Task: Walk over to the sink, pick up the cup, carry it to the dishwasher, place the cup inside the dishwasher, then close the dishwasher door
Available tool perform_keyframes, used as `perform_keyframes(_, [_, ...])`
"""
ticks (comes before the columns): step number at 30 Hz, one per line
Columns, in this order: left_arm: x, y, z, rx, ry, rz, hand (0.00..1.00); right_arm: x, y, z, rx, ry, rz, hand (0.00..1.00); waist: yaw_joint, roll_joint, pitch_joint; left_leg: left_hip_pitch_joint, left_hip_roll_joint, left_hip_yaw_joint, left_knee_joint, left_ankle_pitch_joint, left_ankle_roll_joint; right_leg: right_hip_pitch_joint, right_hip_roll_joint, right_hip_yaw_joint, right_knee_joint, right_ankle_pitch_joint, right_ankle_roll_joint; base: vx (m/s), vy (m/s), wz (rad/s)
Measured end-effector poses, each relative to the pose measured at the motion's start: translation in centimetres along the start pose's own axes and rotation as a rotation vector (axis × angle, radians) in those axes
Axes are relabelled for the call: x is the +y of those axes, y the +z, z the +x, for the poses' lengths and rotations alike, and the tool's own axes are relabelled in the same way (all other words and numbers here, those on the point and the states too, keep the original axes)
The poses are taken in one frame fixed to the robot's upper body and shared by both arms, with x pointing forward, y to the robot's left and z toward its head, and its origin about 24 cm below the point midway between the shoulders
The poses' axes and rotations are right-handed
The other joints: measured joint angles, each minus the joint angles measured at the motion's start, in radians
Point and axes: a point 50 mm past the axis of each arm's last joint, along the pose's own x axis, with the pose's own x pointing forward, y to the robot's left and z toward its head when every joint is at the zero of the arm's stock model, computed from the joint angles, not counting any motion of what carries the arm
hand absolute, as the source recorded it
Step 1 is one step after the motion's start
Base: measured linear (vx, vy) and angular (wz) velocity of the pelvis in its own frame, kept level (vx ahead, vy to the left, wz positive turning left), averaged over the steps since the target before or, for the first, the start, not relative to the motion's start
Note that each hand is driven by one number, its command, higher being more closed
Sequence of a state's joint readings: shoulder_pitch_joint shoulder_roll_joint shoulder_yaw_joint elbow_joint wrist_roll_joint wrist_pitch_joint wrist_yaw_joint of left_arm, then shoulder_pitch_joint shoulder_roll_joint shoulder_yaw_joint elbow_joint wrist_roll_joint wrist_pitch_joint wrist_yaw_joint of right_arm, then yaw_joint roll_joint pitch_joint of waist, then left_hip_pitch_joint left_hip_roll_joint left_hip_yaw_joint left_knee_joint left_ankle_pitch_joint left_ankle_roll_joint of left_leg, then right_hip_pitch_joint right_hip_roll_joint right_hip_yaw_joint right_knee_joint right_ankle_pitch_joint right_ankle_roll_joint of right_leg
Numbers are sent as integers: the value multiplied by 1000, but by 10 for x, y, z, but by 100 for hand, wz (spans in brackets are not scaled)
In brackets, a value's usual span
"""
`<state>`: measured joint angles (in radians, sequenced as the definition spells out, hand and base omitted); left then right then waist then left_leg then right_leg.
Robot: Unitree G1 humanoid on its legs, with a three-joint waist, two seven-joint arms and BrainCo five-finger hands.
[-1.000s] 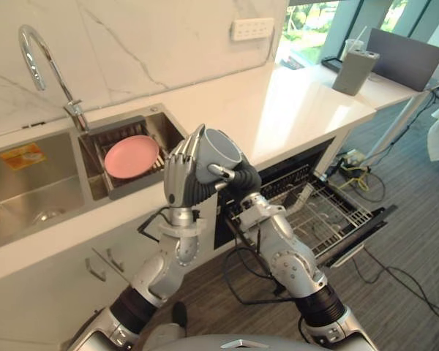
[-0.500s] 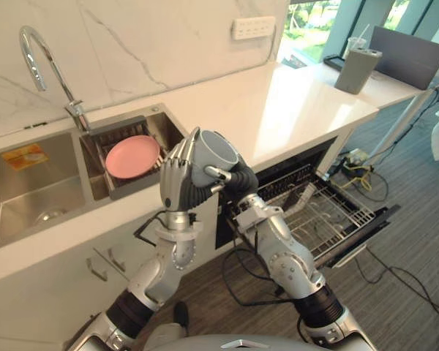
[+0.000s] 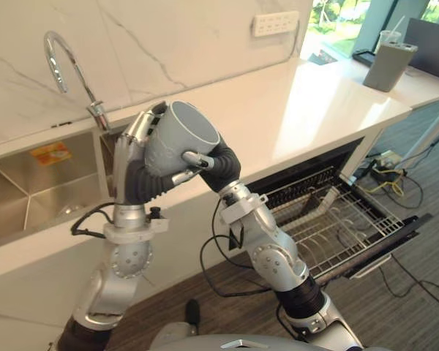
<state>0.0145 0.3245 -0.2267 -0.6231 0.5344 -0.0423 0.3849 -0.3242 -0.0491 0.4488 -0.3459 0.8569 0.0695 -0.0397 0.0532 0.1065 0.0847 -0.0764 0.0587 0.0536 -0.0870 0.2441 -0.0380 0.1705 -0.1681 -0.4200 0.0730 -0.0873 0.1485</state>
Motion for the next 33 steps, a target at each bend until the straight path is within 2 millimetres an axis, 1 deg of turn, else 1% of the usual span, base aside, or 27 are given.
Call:
perform_keyframes(3, [11,2,0,-24,5,-35,100,2,0,0,-1,38,-1,100,3,0,0,-2,0,-2,0,1,-1,0,0,-4,0,-2,-1,-7,-39,3])
perform_keyframes(5, [20,8,2,-86,25,-50,100,-1,0,0,1,28,-1,100,4,0,0,-4,-2,-3,0,0,-1,-1,-1,-6,-1,-3,0,-5,-35,2])
perform_keyframes(6, [21,9,2,-97,28,-52,100,-2,0,0,2,24,-1,100,4,0,0,-5,-2,-3,0,0,-1,-1,-1,-6,-1,-3,0,-6,-23,4])
perform_keyframes(8, [34,24,4,-201,65,-73,100,-9,1,-3,-6,-9,-3,100,8,0,0,-10,-6,-5,0,0,-1,-4,-1,-9,-3,-3,0,-8,-26,3])
perform_keyframes(11, [44,30,5,-256,94,-70,100,-10,1,-3,-7,-17,-3,100,10,0,0,-10,-8,-6,0,-1,-1,-3,-2,-10,-4,-4,1,0,0,0])
perform_keyframes(14, [49,30,5,-265,100,-60,100,-12,0,-6,-4,-37,1,100,14,0,0,-10,-8,-6,0,-2,-1,-3,-3,-10,-5,-5,1,-9,-37,0])
perform_keyframes(15, [49,30,5,-265,100,-62,0,-12,0,-6,-4,-43,2,100,15,0,0,-10,-8,-6,0,-2,-1,-3,-3,-10,-5,-5,1,-13,-32,0])
perform_keyframes(18, [52,28,6,-259,102,-49,0,-17,0,-9,-16,-107,-36,100,22,0,0,-10,-8,-6,0,-2,-1,-3,-3,-11,-5,-5,1,0,0,0])
perform_keyframes(21, [55,24,5,-220,141,-44,0,-25,7,-10,-70,-203,-115,100,24,-1,1,-10,-8,-6,0,-2,-1,-3,-3,-10,-4,-5,1,0,0,0])
perform_keyframes(23, [40,10,0,-117,174,-121,0,-40,16,-14,-127,-309,-164,100,25,-2,1,-8,-6,-4,0,-2,-1,-3,-4,-7,-2,-5,1,-14,-10,-2])
perform_keyframes(24, [19,-5,-5,-4,191,-159,0,-53,21,-18,-165,-386,-186,100,25,-3,1,-8,-5,0,0,-2,-1,-8,-4,0,1,-5,0,-29,-8,-14])
perform_keyframes(25, [-7,-23,-15,131,192,-143,0,-63,27,-22,-202,-448,-207,100,23,-7,3,-8,-1,12,0,-1,-1,-18,-4,14,7,-3,-2,-23,-3,-23])
perform_keyframes(26, [-19,-31,-21,190,183,-123,0,-66,29,-24,-220,-470,-212,100,19,-10,4,-7,2,21,0,-1,-1,-25,-3,24,8,-2,-4,-30,2,-38])
perform_keyframes(27, [-39,-45,-31,287,178,-41,0,-70,35,-27,-259,-505,-219,100,6,-17,8,-7,5,35,0,-1,-1,-35,-1,35,8,3,-7,-41,-6,-32])
perform_keyframes(28, [-50,-55,-38,349,197,30,0,-75,44,-31,-300,-527,-239,100,-15,-27,14,-5,7,39,0,-1,-1,-35,0,44,7,6,-6,-48,-14,-38])
perform_keyframes(29, [-52,-61,-39,385,243,73,0,-80,55,-36,-344,-559,-263,100,-25,-39,21,6,9,55,0,-3,-1,-34,0,57,7,8,-6,-31,-21,-29])
perform_keyframes(30, [-51,-62,-39,390,274,86,0,-84,60,-39,-367,-578,-271,100,-26,-43,22,11,10,62,0,-4,-1,-34,-1,64,6,9,-6,-13,-18,-28])
perform_keyframes(31, [-49,-62,-36,381,322,96,0,-89,71,-45,-402,-605,-293,100,-29,-46,21,13,10,66,0,-5,-1,-33,-1,69,6,9,-6,-12,-22,-16])
perform_keyframes(32, [-43,-62,-29,360,404,107,0,-97,87,-54,-460,-656,-324,100,-29,-46,21,15,10,68,0,-5,-1,-34,-2,76,6,10,-5,-8,-17,-7])
perform_keyframes(33, [-42,-63,-28,357,418,108,0,-99,90,-56,-471,-666,-329,100,-29,-46,21,16,10,69,0,-5,-1,-33,-2,77,7,10,-5,-25,-25,-5])
